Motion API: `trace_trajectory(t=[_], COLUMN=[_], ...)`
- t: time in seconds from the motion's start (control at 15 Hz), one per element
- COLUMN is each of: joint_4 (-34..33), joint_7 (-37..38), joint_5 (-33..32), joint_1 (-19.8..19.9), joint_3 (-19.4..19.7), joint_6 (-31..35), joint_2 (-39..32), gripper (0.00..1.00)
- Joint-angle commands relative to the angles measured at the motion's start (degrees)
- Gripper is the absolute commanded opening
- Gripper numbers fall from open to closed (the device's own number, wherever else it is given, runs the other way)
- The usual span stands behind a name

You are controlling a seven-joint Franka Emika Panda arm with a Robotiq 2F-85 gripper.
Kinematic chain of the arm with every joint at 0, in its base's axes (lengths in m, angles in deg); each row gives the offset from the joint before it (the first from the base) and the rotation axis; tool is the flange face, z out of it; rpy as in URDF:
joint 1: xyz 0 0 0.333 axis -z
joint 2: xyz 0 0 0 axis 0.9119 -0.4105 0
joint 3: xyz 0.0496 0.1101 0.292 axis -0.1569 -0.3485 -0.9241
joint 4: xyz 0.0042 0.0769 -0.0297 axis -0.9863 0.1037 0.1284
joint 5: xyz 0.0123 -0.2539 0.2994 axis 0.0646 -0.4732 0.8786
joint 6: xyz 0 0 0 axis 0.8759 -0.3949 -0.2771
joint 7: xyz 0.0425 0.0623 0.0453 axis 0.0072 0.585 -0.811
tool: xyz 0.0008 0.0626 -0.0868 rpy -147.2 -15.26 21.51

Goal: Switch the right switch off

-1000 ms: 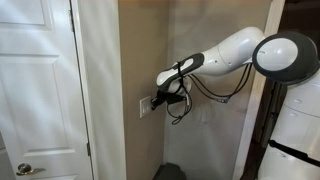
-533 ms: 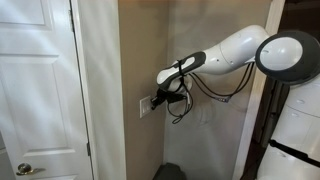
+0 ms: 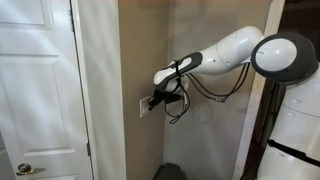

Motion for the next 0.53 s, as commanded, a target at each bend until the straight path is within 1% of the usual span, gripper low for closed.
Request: trace_trajectory(t=[0.0, 0.47], joint_4=[-2.1, -4.1], joint_7=[0.1, 0.2], joint_5=[-0.8, -1.1], joint_1=[1.6, 2.2], joint_3=[-1.2, -2.5], joint_6=[-0.2, 0.2], joint_2=[-2.3, -4.6], gripper=[0.00, 0.00])
